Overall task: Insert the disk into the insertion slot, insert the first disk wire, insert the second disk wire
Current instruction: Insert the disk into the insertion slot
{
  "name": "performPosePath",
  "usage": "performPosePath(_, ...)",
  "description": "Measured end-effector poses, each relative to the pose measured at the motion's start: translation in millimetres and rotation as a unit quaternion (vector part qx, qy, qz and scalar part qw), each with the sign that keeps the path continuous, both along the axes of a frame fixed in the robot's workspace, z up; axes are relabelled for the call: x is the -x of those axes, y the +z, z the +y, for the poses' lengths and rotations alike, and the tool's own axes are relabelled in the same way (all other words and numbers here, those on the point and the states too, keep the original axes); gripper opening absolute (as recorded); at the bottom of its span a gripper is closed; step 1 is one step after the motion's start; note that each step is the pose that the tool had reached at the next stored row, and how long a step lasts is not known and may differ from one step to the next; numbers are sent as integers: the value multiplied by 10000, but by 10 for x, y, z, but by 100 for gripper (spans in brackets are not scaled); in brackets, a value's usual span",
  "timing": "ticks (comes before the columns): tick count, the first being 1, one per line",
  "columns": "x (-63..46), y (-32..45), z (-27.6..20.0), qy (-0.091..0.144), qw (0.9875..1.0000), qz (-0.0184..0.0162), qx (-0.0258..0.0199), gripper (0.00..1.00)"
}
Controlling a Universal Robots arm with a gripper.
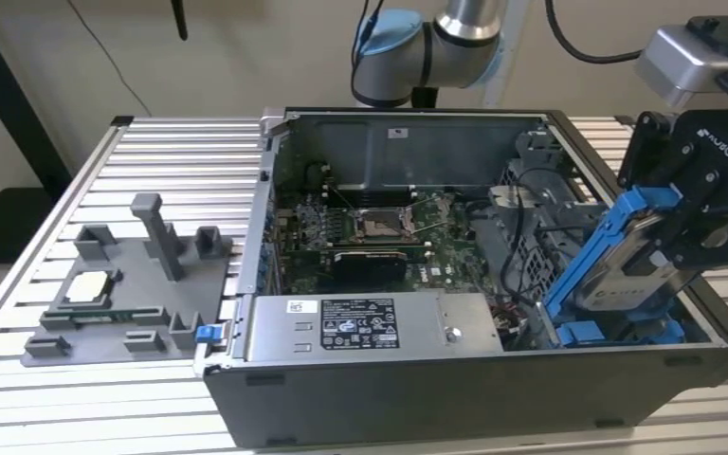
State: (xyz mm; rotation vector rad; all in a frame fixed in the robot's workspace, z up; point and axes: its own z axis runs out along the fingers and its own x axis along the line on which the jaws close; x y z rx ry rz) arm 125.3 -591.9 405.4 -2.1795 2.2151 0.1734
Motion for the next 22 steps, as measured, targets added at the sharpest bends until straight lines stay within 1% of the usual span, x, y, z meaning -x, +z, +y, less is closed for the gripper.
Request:
performPosePath(2, 0, -25, -1, 0, 10000, 0, -3, 0)
performPosePath(15, 0, -254, -1, 0, 10000, 0, -4, 0)
performPosePath(22, 0, -257, -1, 0, 10000, 0, -5, 0)
